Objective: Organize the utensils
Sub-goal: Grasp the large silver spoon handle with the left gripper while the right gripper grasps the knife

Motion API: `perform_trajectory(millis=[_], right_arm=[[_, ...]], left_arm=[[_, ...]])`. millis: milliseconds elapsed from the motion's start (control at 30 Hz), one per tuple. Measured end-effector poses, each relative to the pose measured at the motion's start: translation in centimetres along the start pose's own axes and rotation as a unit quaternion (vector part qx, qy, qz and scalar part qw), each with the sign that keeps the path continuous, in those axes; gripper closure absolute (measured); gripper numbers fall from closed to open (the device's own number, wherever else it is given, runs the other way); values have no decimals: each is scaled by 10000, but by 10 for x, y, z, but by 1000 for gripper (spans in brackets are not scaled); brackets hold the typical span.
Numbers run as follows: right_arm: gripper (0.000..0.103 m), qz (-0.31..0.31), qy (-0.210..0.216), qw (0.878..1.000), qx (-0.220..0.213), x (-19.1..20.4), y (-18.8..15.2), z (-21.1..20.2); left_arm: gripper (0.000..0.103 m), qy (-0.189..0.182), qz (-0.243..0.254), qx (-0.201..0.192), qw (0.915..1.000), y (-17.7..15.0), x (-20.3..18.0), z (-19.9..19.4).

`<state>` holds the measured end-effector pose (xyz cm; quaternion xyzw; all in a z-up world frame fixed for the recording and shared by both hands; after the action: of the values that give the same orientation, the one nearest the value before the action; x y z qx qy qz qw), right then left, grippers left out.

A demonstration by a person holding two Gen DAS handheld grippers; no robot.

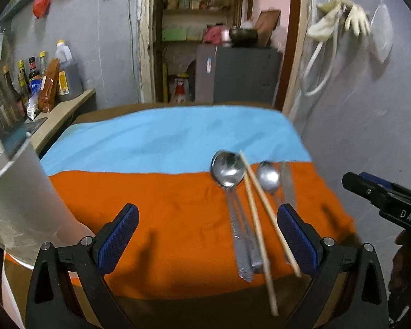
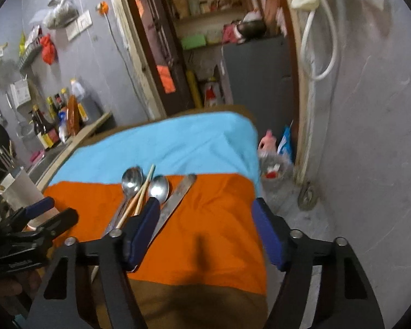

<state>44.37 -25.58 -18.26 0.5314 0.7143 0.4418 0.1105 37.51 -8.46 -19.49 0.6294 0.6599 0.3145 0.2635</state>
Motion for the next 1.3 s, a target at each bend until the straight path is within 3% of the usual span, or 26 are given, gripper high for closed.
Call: perform_trajectory(millis=[100,300,400,1000,1100,1233,1300], right_arm=[[48,-2,80,9998,171,1,-6,16],[59,13,211,9984,532,5,-12,47],[59,53,290,9980,562,8,-10,54],[60,149,249,9961,829,7,-13,66],[60,132,232,9960,855,8,-10,70],[60,31,151,9956,924,14,-8,76],[60,-78,42,9950,993,16,-7,79]], left_arm=[[10,24,50,128,9999,-6,-1,14],[46,-47,227,642,9977,-20,-6,39],[47,-117,240,939,9952,-28,-7,50],[51,120,574,1093,9923,-7,-4,82],[79,-3,772,1019,9918,-7,-4,77],[93,-60,746,1017,9920,-12,1,70],[95,-3,605,1044,9927,-14,5,69]])
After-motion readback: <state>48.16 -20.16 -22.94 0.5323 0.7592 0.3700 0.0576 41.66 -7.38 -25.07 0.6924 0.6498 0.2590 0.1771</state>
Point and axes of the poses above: each gripper's, at about its wrist camera, not at the fingertips, and z roughly the way its jaws point, x to its left, y to its top, the point moved 9 cm from there along z, roughly the way its jaws point, and after that the axes turned 8 degrees about y, right-handed, at the moved point
